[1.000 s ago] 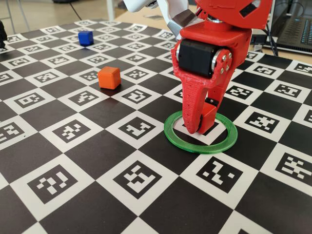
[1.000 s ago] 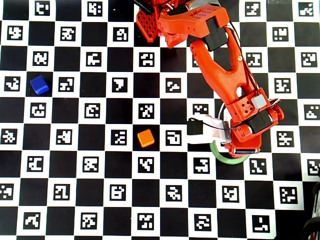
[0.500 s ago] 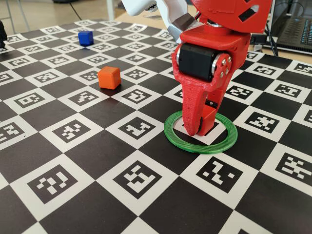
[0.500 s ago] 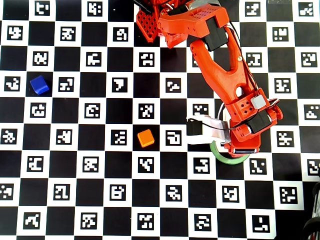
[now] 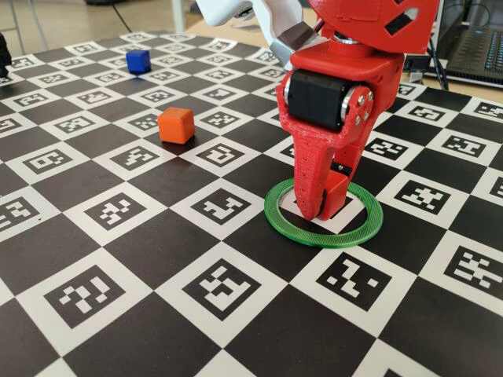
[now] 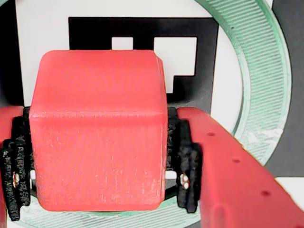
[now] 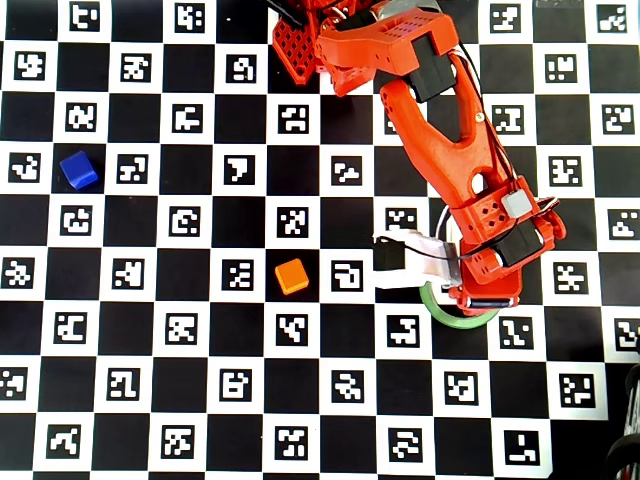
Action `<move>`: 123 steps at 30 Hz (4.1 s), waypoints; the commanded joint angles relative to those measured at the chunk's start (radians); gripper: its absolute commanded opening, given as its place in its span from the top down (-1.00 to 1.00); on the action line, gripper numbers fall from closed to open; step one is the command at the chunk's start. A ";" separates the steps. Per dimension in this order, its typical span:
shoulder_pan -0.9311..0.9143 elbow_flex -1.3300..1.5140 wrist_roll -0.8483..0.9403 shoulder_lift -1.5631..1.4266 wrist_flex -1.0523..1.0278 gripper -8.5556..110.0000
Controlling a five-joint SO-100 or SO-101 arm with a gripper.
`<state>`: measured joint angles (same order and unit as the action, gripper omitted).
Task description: Grab the red cube then put it in the green circle then put the blue cube on top and finally the orange cube on top
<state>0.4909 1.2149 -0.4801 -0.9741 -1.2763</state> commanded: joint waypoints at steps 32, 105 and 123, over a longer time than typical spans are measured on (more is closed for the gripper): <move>-0.014 -0.109 0.029 -0.117 -0.147 0.23; -1.706 -0.207 1.695 -0.265 -0.322 0.13; -1.672 -0.216 1.729 -0.109 -0.195 0.13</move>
<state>-1.1904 1.0615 1.2425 -1.0569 -1.4941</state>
